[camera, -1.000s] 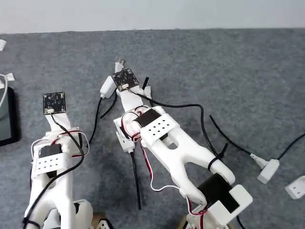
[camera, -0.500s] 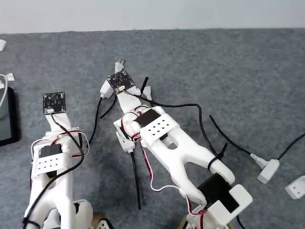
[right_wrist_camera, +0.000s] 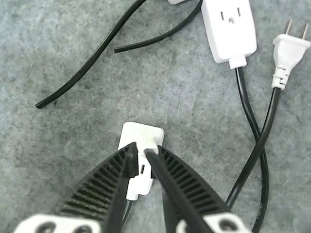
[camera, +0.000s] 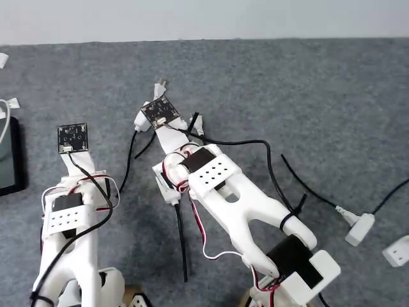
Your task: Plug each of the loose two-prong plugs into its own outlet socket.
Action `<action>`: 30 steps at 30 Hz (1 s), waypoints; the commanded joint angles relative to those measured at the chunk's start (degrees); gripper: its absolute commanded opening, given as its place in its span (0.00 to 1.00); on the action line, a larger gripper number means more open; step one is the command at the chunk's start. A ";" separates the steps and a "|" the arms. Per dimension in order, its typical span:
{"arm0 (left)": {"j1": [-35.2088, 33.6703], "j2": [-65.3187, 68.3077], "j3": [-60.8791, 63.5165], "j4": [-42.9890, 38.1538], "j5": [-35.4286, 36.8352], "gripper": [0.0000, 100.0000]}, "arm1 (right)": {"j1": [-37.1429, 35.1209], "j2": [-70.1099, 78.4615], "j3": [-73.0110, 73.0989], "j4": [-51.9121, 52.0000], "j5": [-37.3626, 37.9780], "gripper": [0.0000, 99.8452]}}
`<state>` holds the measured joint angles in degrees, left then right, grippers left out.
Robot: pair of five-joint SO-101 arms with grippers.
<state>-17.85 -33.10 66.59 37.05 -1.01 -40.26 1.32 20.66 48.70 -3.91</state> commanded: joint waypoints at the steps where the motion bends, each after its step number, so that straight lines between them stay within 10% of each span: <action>1: -0.44 -1.58 -2.68 -1.67 0.44 0.02 | -1.01 -2.51 -5.54 3.56 1.93 0.01; 30: -0.26 -1.58 -2.68 -1.67 0.26 0.02 | 6.99 -7.34 -6.15 14.20 0.00 0.01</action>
<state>-17.85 -33.10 66.59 37.05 -1.01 -35.52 -2.81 16.79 61.89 -1.10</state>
